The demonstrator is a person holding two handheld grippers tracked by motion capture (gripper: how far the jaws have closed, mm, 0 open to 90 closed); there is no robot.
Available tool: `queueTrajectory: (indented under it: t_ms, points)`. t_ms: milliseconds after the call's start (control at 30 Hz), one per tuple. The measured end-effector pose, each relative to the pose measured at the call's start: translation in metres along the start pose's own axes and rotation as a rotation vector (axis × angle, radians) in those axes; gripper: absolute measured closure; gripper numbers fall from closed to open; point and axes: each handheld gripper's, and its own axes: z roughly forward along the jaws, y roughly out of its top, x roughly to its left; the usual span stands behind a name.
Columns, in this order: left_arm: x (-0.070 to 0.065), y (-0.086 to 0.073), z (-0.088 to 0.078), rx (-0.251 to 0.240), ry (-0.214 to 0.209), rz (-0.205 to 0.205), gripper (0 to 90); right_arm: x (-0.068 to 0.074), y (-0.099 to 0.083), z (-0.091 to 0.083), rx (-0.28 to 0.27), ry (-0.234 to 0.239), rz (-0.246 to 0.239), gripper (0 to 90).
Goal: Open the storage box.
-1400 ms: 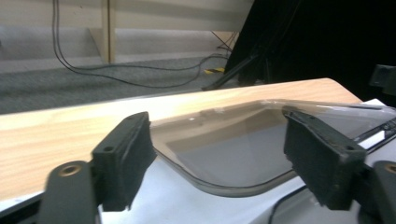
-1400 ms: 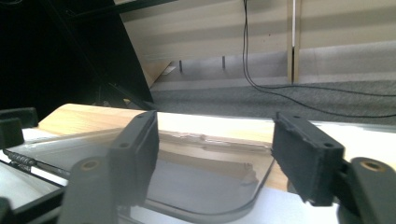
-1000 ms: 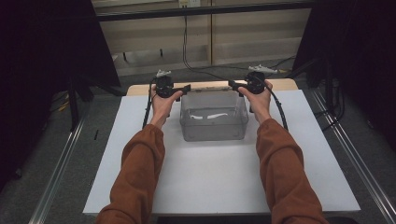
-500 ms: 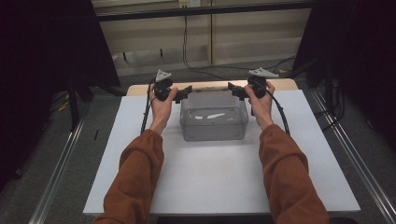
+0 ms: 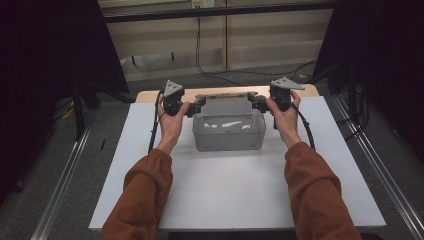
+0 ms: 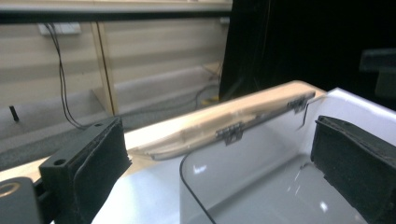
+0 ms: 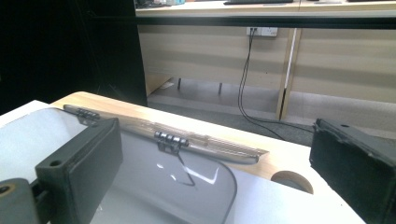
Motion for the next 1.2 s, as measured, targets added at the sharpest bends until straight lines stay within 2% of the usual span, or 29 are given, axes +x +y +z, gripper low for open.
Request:
queueTrajectory:
  t_ms: [33, 100, 167, 433, 500, 600, 733, 867, 933, 1067, 1133, 1200]
  points:
    - [-0.002, 0.000, -0.001, -0.003, -0.009, 0.004, 3.5, 0.001, 0.000, -0.003, -0.003, -0.001, -0.003, 2.3]
    - [-0.006, 0.001, -0.005, -0.003, -0.007, 0.040, 3.5, 0.003, 0.000, -0.008, -0.008, 0.000, -0.008, 2.1]
    - [-0.009, 0.000, -0.010, -0.033, -0.011, 0.034, 3.5, 0.005, 0.000, -0.013, -0.021, 0.004, -0.012, 2.0]
    - [-0.015, -0.007, -0.028, -0.034, -0.011, 0.047, 4.3, 0.012, 0.000, -0.032, -0.040, 0.013, -0.034, 1.3]
    - [-0.016, -0.008, -0.033, -0.048, -0.007, 0.029, 4.4, 0.014, 0.000, -0.036, -0.046, 0.009, -0.040, 1.2]
    - [-0.019, -0.010, -0.040, -0.053, -0.009, 0.036, 4.4, 0.017, -0.001, -0.042, -0.042, 0.020, -0.036, 1.0]
    - [-0.022, -0.013, -0.050, -0.065, -0.019, 0.027, 3.7, 0.022, -0.005, -0.050, -0.044, 0.023, -0.055, 0.8]
    - [-0.025, -0.018, -0.060, -0.066, -0.019, 0.069, 3.7, 0.025, -0.009, -0.060, -0.041, 0.017, -0.068, 0.8]
    - [-0.027, -0.021, -0.063, -0.071, -0.027, 0.050, 3.7, 0.026, -0.012, -0.065, -0.046, 0.014, -0.081, 0.8]
    - [-0.030, -0.025, -0.072, -0.081, -0.009, 0.069, 3.7, 0.029, -0.016, -0.075, -0.057, 0.006, -0.087, 0.7]
    - [-0.031, -0.027, -0.076, -0.073, -0.017, 0.077, 3.7, 0.030, -0.019, -0.079, -0.059, 0.009, -0.096, 0.7]
    - [-0.033, -0.029, -0.080, -0.082, -0.024, 0.067, 3.7, 0.031, -0.022, -0.084, -0.057, 0.017, -0.096, 0.7]
